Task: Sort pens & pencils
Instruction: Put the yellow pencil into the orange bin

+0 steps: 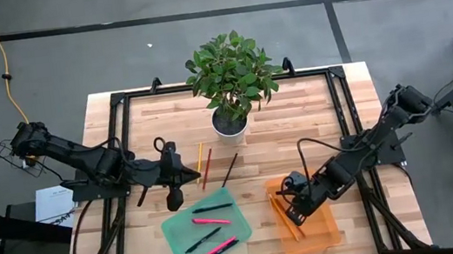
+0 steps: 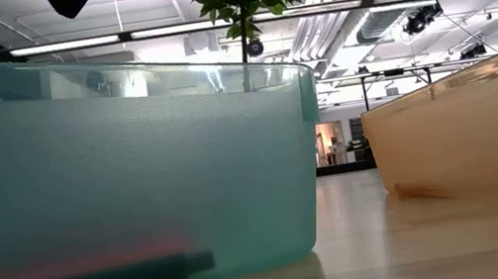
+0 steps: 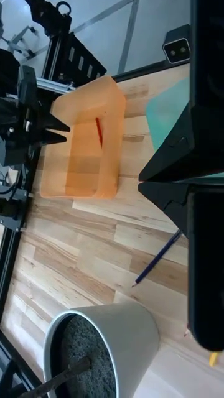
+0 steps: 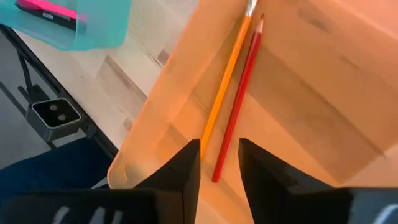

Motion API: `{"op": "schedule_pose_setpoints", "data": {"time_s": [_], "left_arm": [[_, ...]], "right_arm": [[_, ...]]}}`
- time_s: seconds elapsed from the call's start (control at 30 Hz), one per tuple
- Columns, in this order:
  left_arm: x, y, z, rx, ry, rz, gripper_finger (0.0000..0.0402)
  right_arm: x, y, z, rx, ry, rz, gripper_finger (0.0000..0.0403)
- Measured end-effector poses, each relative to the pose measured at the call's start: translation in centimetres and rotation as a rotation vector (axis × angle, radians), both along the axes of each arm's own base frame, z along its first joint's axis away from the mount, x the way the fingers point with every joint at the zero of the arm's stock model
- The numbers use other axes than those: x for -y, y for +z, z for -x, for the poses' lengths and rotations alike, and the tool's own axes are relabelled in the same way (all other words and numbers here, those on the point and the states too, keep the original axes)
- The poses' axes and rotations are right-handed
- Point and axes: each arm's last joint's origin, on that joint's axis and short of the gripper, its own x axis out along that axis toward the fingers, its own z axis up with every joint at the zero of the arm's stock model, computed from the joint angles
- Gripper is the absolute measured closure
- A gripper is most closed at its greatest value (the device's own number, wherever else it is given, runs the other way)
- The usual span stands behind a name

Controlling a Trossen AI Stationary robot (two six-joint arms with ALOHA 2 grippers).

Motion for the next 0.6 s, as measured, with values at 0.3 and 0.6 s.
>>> {"op": "schedule_pose_setpoints", "data": {"time_s": [0.3,0.6], "left_arm": [[-1.0,-1.6,1.1,-0.188,0.14,0.108,0.0401],[-4.8,-2.2,1.1,-0.289,0.196,0.103,0.0401]], "right_arm": [[1.4,1.6,-0.9,0.193,-0.086,0.086,0.03],[7.0,9.7,0.5,0.703,-0.298,0.295,0.0299]]}}
